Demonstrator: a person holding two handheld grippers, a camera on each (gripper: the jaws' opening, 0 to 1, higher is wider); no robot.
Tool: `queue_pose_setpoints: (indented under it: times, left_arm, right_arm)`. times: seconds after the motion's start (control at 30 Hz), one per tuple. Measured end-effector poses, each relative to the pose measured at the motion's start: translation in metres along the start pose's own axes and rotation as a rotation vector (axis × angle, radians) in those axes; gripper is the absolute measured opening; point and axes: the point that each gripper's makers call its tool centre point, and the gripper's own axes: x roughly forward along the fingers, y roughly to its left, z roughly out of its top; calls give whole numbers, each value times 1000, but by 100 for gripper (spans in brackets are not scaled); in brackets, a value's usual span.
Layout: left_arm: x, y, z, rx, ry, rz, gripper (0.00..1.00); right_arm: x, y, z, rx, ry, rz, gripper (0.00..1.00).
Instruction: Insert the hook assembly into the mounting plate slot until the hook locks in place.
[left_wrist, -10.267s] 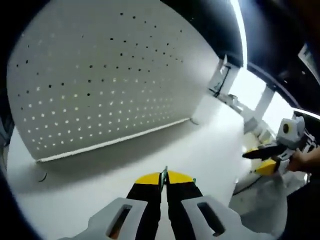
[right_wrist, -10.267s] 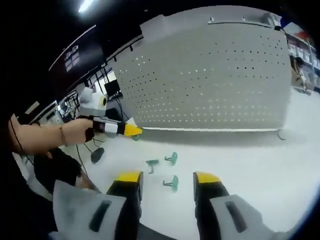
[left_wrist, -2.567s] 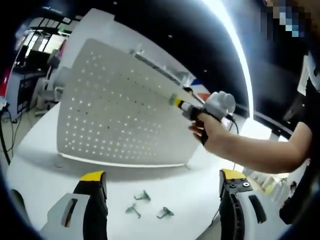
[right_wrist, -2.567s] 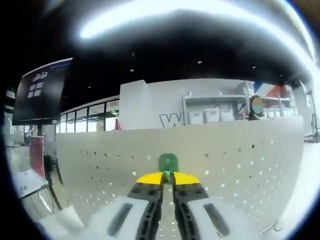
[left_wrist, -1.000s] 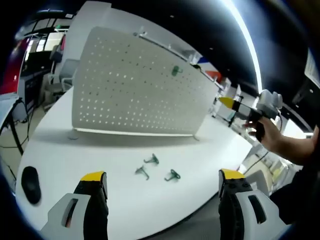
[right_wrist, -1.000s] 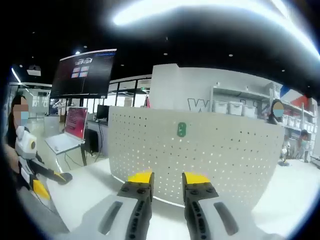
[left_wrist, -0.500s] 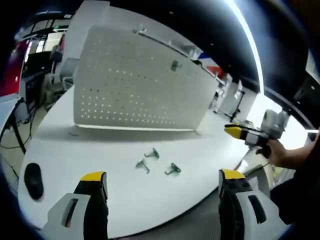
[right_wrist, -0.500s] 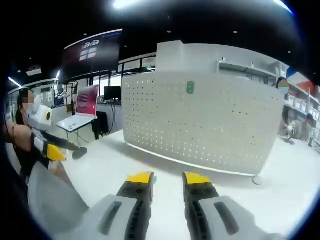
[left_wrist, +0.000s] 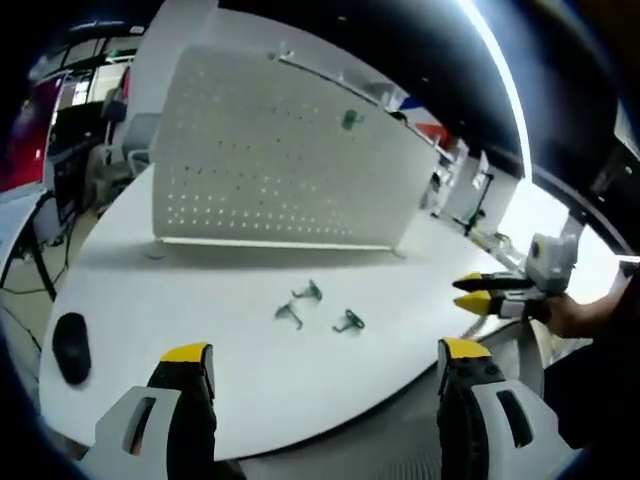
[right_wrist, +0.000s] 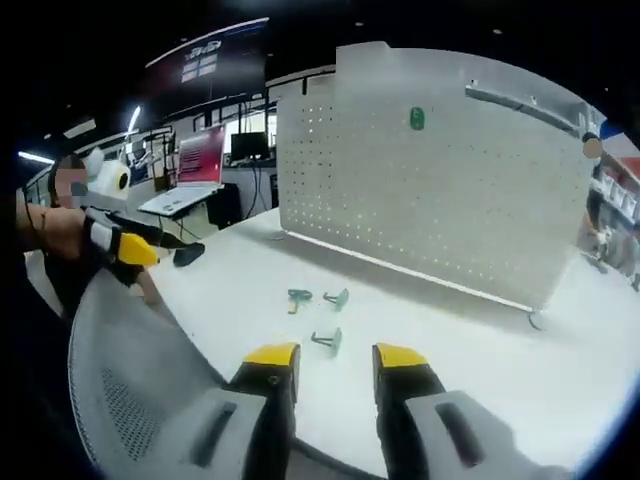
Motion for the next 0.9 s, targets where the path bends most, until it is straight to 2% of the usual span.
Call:
queue_pose_setpoints:
  times: [0.1, 0.33, 0.47, 0.53, 0.6, 0.77, 0.9]
  left_arm:
    - [-2, 3, -4, 18, 18, 11, 94]
    - [-4, 9, -8, 17, 24, 23, 94]
    - [0, 11, -9, 61, 46, 28, 95]
    - [2, 13, -9, 47, 46, 24, 95]
    - [4, 14, -8, 2, 35, 21, 96]
    - [10, 13, -9, 10, 45, 22, 97]
    - [11, 14, -10, 2, 57, 17, 98]
  right_arm:
    - [4, 5, -6, 1, 28, 29, 30]
    - [13, 9, -9, 15, 42, 56, 34]
    - [19, 16, -16, -5, 77, 100, 35]
    - [21, 22, -24, 2, 120, 138, 35]
    - [26, 25, -26, -13, 126, 148, 35]
    - [43, 32, -31, -59, 134, 181, 34]
    - [62, 41, -39, -89, 170, 224, 33]
